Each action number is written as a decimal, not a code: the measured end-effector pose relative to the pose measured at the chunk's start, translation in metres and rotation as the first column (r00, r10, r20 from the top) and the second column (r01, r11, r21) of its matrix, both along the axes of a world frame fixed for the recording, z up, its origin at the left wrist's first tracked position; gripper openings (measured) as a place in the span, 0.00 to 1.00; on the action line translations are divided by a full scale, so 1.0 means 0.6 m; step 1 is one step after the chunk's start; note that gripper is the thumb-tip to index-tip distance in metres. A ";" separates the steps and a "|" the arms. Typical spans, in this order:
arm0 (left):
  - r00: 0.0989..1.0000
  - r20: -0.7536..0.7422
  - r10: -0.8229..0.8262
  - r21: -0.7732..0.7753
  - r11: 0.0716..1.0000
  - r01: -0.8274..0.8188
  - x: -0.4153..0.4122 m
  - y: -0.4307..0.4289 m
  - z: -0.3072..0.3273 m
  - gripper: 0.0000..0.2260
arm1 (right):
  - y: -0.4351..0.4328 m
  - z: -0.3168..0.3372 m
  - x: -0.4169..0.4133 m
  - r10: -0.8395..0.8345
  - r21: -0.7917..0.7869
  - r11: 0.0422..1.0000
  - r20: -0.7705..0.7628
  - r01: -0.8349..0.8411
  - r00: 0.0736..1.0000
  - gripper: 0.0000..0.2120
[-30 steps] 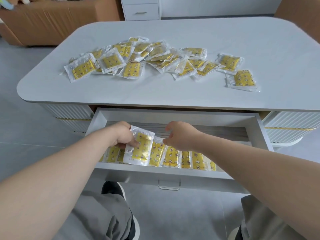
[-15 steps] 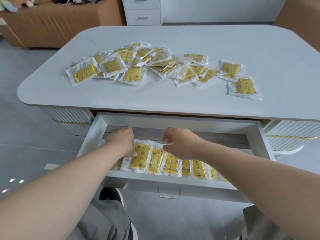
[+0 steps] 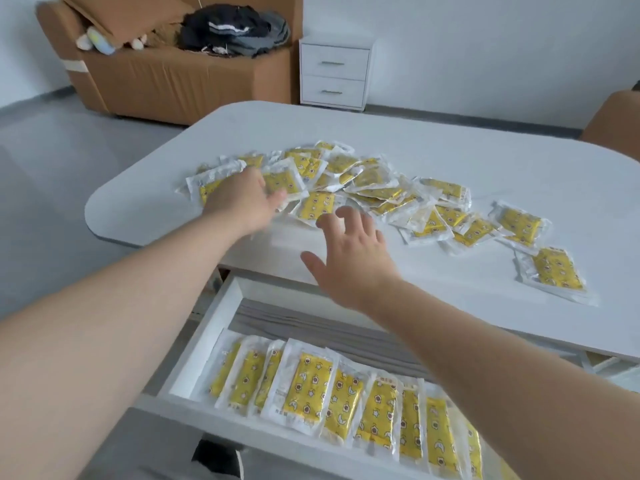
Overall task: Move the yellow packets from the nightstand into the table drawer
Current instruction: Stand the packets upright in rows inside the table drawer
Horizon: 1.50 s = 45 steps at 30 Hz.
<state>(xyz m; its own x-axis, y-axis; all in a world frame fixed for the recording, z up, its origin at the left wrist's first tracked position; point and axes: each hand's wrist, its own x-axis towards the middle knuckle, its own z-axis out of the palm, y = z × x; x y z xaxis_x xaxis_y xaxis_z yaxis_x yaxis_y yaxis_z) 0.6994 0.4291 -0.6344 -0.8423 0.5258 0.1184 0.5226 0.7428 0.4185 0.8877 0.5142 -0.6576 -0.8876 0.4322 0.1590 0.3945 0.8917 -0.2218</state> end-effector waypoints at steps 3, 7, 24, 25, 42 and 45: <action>0.996 -0.053 0.069 -0.024 0.997 -0.070 -0.097 0.009 -0.017 0.30 | 0.020 -0.004 -0.130 -0.019 0.078 0.997 0.112 0.011 0.994 0.40; 0.994 -0.002 0.109 -0.051 0.993 -0.109 -0.209 0.017 -0.026 0.37 | 0.041 -0.016 -0.273 0.014 0.101 0.994 0.249 -0.041 0.969 0.49; 0.996 0.054 -0.068 -0.210 0.975 0.078 -0.159 0.089 -0.084 0.37 | 0.105 -0.036 -0.213 0.034 0.054 0.997 0.274 -0.051 0.961 0.48; 0.996 0.044 -0.078 -0.218 0.972 0.085 -0.131 0.092 -0.082 0.35 | 0.108 -0.035 -0.187 0.029 0.058 0.997 0.282 -0.048 0.959 0.47; 0.970 0.014 -0.243 -0.178 0.954 0.241 0.195 0.205 -0.082 0.37 | 0.189 -0.026 0.150 -0.146 -0.010 0.987 0.358 0.161 0.922 0.46; 0.971 0.004 -0.240 -0.168 0.957 0.237 0.242 0.229 -0.083 0.37 | 0.206 -0.027 0.196 -0.196 -0.035 0.974 0.356 0.223 0.914 0.46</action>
<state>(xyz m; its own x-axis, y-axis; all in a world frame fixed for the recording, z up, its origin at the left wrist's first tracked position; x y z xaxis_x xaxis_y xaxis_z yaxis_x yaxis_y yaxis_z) 0.8445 0.5667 -0.6843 -0.6890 0.7243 0.0252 0.6986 0.6544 0.2892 1.0053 0.6377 -0.6741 -0.7687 0.6129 -0.1828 0.6346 0.7666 -0.0979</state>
